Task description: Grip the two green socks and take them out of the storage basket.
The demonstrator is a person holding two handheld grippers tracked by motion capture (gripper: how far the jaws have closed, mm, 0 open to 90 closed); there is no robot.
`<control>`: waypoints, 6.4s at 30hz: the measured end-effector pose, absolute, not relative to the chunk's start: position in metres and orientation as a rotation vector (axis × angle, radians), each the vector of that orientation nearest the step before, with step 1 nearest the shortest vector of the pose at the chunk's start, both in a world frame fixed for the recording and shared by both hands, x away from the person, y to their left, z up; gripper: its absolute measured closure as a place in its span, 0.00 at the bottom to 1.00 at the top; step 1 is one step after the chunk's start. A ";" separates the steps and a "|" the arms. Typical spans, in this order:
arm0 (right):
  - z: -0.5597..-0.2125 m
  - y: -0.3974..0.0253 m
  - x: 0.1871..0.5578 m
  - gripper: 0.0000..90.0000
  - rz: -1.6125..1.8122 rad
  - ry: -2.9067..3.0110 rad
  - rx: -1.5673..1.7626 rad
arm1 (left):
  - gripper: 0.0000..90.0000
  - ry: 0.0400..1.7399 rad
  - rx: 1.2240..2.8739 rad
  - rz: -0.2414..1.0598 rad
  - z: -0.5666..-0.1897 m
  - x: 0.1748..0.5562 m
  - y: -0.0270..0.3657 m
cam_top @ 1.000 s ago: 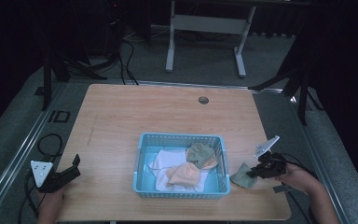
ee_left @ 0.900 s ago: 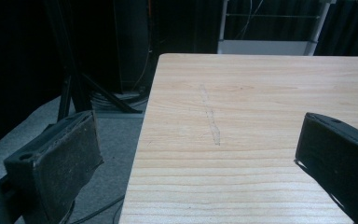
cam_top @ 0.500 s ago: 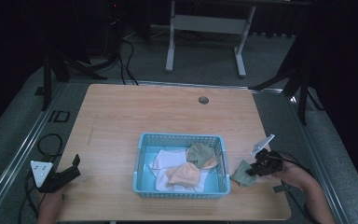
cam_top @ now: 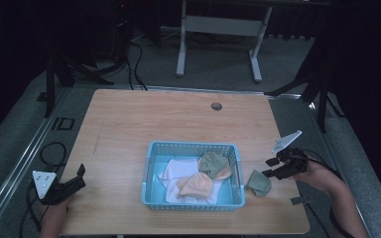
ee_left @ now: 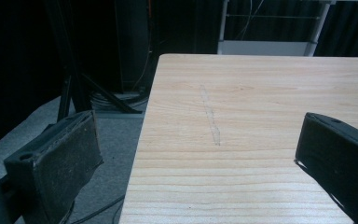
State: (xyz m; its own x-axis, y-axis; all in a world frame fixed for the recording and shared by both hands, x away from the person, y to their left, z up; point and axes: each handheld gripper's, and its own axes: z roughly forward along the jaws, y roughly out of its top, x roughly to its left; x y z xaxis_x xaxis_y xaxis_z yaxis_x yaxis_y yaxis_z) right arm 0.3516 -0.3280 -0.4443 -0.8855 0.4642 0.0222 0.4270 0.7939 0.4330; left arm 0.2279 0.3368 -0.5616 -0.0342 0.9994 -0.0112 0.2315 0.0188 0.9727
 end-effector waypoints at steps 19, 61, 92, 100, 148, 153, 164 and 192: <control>-0.425 -0.262 0.364 0.60 0.688 2.949 0.513 | 0.00 1.411 1.350 1.100 -0.562 0.228 0.337; -0.475 -0.162 0.403 0.45 0.460 3.056 0.397 | 0.00 1.395 1.348 1.083 -0.562 0.227 0.338; -0.424 -0.150 0.378 0.95 0.452 3.001 0.231 | 0.00 1.400 1.346 1.080 -0.562 0.227 0.338; -0.386 -0.160 0.375 0.95 0.533 2.946 0.224 | 0.00 1.402 1.344 1.080 -0.562 0.228 0.339; -0.437 -0.305 0.408 0.95 0.578 2.794 0.723 | 0.00 1.400 1.355 1.090 -0.562 0.228 0.338; -0.460 -0.305 0.416 0.95 0.589 2.805 0.779 | 0.00 1.398 1.355 1.089 -0.562 0.227 0.338; -0.498 -0.294 0.419 0.95 0.611 2.841 0.818 | 0.00 1.396 1.357 1.090 -0.562 0.227 0.338; -0.473 -0.310 0.401 0.28 0.739 2.728 0.856 | 0.00 1.393 1.357 1.090 -0.562 0.227 0.337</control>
State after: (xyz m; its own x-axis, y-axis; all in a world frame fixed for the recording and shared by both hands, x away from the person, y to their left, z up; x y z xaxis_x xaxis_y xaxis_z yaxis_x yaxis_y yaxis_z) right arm 0.4005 -0.3103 -0.4730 -0.8158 0.5776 -0.0298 0.4836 0.7096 0.5125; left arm 0.2273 0.3374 -0.5617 -0.0145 0.9998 -0.0145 0.2269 0.0174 0.9738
